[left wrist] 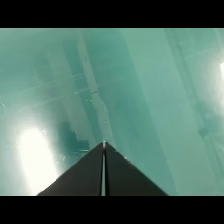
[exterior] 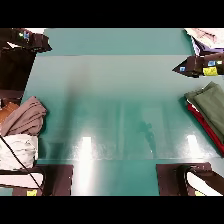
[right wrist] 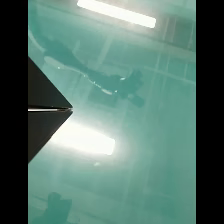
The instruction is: Fold the shirts.
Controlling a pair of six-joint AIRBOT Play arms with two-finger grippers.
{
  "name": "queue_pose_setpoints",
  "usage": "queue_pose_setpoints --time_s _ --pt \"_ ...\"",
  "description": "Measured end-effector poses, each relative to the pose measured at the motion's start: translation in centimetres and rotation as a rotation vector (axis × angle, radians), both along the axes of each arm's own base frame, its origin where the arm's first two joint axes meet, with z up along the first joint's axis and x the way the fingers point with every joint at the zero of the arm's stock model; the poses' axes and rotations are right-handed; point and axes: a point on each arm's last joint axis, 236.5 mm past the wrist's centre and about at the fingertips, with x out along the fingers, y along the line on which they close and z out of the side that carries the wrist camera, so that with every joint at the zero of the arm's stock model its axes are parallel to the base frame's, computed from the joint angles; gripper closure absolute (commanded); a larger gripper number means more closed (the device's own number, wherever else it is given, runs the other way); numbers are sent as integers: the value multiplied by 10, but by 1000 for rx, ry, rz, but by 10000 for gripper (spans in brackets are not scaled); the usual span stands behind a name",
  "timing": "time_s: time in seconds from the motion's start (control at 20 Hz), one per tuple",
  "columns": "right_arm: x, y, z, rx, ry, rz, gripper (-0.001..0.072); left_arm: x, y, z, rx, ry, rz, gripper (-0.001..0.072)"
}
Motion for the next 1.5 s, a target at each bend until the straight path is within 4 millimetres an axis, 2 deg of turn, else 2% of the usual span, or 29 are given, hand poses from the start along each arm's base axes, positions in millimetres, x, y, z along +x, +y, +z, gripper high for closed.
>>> queue_pose_setpoints --time_s 0.85,1.0,1.2,1.35,1.4,1.45,1.5 --pt "3 1 2 2 -14 -5 697 4 1 3 -7 -13 18 684" --pt "3 1 2 2 -14 -5 697 -19 17 -17 56 109 58 684" --pt "3 1 2 2 -14 -5 696 -65 55 -45 204 251 149 682" --pt "3 1 2 2 -15 -5 697 -105 86 -80 318 338 219 678" --pt "3 1 2 2 -15 -5 697 -120 99 -96 363 368 246 497" --pt "3 0 2 2 -16 -6 697 -134 114 -113 410 400 274 210" --pt "4 0 2 2 -17 -6 697 -146 126 -129 446 431 297 148"
